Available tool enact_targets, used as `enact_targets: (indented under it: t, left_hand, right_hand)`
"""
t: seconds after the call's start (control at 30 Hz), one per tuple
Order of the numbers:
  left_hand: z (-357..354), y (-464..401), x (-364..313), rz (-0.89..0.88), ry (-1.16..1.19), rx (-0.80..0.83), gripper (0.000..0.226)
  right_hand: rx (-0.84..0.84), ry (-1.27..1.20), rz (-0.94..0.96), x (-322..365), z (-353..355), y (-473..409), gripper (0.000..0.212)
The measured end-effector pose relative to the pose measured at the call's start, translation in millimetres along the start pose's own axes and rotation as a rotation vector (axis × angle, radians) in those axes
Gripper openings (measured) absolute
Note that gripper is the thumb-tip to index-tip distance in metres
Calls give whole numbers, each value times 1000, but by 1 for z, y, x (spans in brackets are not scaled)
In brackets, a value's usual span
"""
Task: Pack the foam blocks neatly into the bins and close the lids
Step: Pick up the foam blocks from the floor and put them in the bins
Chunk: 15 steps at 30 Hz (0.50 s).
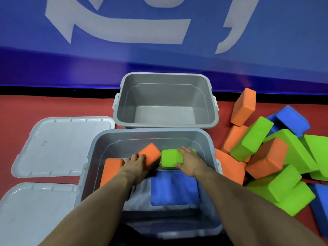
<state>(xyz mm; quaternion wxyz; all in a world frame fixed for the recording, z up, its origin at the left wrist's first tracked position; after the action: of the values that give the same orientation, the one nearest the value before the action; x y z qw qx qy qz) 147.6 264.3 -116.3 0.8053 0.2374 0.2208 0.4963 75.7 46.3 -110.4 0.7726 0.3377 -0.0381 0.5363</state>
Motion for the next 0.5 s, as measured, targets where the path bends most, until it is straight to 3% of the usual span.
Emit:
enact_targets:
  t: [0.17, 0.3, 0.5]
  left_hand:
    - [34, 18, -19, -26, 79, -138, 78]
    - [66, 36, -68, -178, 164, -294, 77]
    - [86, 64, -178, -446, 27, -347, 69]
  right_hand:
    - [-72, -35, 81, 16, 40, 19, 75]
    - [-130, -55, 118, 12, 88, 55, 75]
    - [-167, -4, 23, -65, 157, 137, 76]
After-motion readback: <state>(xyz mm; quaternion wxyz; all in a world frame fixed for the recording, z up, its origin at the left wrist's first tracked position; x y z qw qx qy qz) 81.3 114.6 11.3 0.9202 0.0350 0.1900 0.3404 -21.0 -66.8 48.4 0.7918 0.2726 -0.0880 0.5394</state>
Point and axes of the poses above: each hand's wrist, its own y-axis away from the middle knuckle, its own z-axis out of the back of the hand, x = y × z, the point moved 7 cm from there along -y, towards the middle knuckle, and after that the axes turned 4 degrees about -y, right-handed, at the moved point
